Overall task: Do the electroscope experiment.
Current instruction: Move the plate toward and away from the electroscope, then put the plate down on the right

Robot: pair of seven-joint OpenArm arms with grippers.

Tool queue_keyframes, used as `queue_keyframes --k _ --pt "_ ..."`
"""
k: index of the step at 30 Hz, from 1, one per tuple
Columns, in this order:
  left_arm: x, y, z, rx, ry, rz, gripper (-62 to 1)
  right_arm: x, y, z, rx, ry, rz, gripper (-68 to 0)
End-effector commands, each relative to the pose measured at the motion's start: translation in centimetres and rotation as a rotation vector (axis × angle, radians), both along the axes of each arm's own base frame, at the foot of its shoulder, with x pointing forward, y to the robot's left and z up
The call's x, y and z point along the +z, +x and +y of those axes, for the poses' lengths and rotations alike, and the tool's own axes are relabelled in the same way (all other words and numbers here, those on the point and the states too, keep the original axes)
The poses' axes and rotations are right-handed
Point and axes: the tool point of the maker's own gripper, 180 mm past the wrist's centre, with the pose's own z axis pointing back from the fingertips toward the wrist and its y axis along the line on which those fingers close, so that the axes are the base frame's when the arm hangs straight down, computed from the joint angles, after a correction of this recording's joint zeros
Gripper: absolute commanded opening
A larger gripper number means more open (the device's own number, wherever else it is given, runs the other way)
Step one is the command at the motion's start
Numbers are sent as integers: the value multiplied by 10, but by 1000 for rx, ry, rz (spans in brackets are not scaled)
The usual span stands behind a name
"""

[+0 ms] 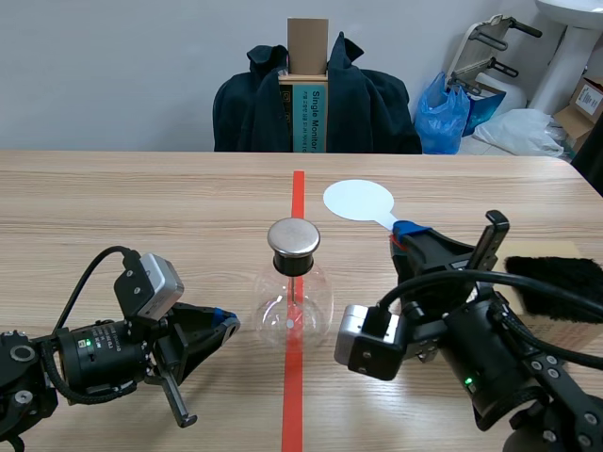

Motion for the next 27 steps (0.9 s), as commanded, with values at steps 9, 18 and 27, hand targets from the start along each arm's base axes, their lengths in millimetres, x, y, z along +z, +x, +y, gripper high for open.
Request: queue_keyframes --k 9,18,27 --pt "10 5 -3 0 -28 -26 -582 8 11 -26 -140 19 -19 -667" --pt "10 7 -1 13 -21 -39 -582 16 -5 -39 -205 61 -9 -667" --pt "10 8 1 18 -16 -44 -582 3 -43 -64 -272 46 83 -667"
